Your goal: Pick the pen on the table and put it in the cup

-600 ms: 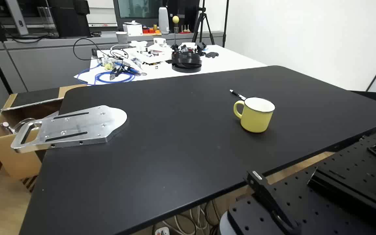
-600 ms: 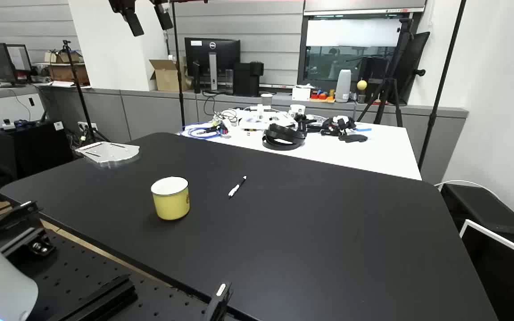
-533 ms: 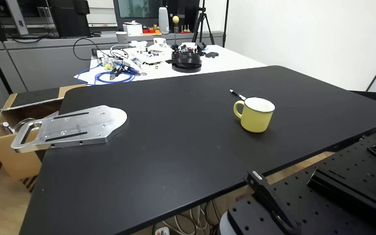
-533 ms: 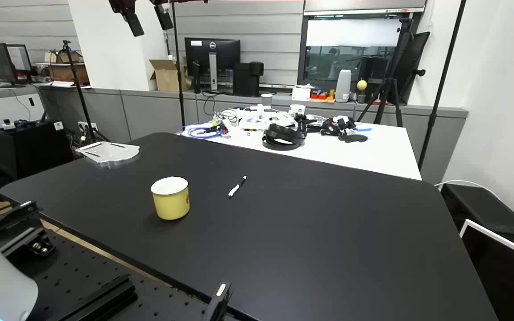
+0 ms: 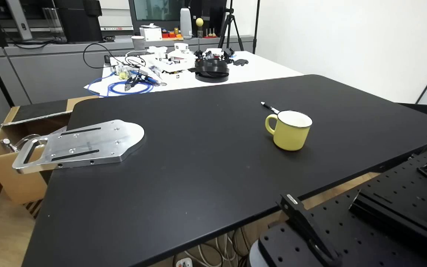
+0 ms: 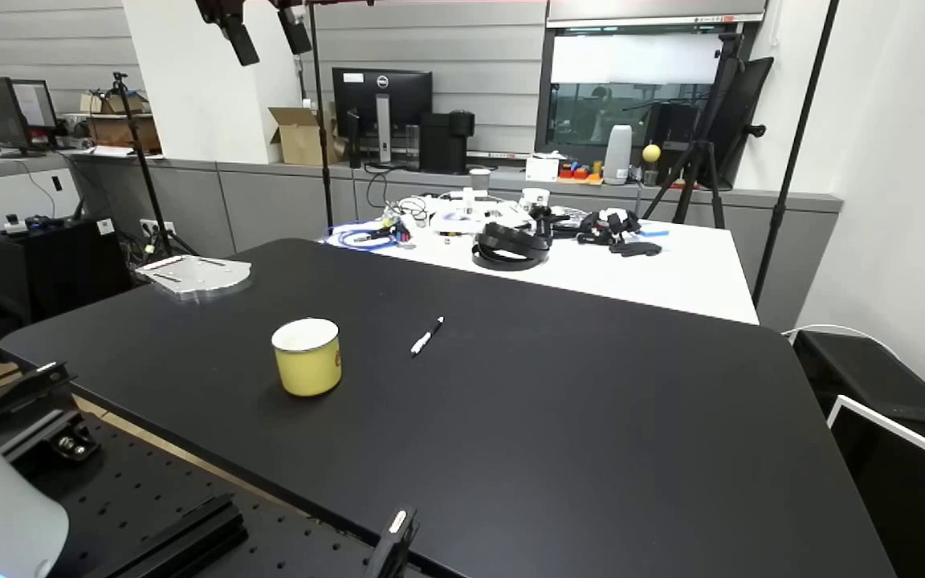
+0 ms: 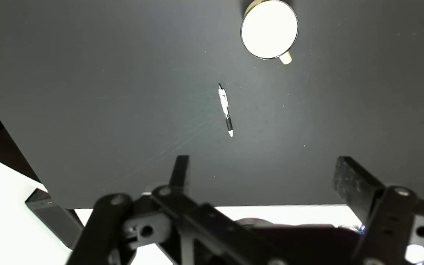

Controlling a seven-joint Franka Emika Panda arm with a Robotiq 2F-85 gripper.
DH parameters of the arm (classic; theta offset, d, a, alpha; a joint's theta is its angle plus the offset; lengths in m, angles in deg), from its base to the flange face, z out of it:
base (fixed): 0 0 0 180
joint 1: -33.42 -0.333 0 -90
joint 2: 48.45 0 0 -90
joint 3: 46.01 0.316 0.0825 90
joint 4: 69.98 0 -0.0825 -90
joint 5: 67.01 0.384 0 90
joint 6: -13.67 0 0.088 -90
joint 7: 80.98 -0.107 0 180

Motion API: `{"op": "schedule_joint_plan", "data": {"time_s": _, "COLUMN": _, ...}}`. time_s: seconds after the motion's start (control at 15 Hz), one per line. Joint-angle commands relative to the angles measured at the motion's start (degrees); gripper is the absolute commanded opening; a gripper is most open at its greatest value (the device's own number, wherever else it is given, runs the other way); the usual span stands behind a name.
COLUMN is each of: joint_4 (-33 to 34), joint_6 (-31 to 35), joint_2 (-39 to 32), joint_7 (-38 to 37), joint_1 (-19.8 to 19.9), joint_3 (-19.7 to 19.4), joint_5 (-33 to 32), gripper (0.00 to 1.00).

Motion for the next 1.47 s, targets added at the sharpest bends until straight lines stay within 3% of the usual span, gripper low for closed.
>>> {"op": "schedule_joint_plan", "data": {"time_s": 0.0, "joint_4": 0.1, "joint_6": -0.1, "joint_2": 0.0, "joint_7": -0.1, "joint_1": -0.2, "joint_3": -0.2, "joint_5": -0.1, "gripper": 1.00}}
{"op": "schedule_joint_plan", "data": {"time_s": 0.4, "joint_4": 0.1, "joint_6": -0.1, "joint_2": 0.0, "joint_7": -0.1, "joint_1": -0.2, "joint_3": -0.2, "joint_5": -0.1, "gripper": 1.00}}
{"op": "schedule_joint_plan", "data": {"time_s": 0.67, "joint_4": 1.8, "joint_6": 0.7, "joint_2": -3.6, "joint_7": 0.6, "joint_1": 0.0, "joint_3": -0.7, "joint_5": -0.1, "gripper": 1.00}}
{"op": "schedule_joint_plan", "data": {"time_s": 1.4, "joint_4": 12.2, "joint_6": 9.5, "joint_2": -24.7, "joint_7": -1.4, "joint_1": 3.5, "joint_3": -0.6, "joint_5": -4.7, "gripper": 1.00}}
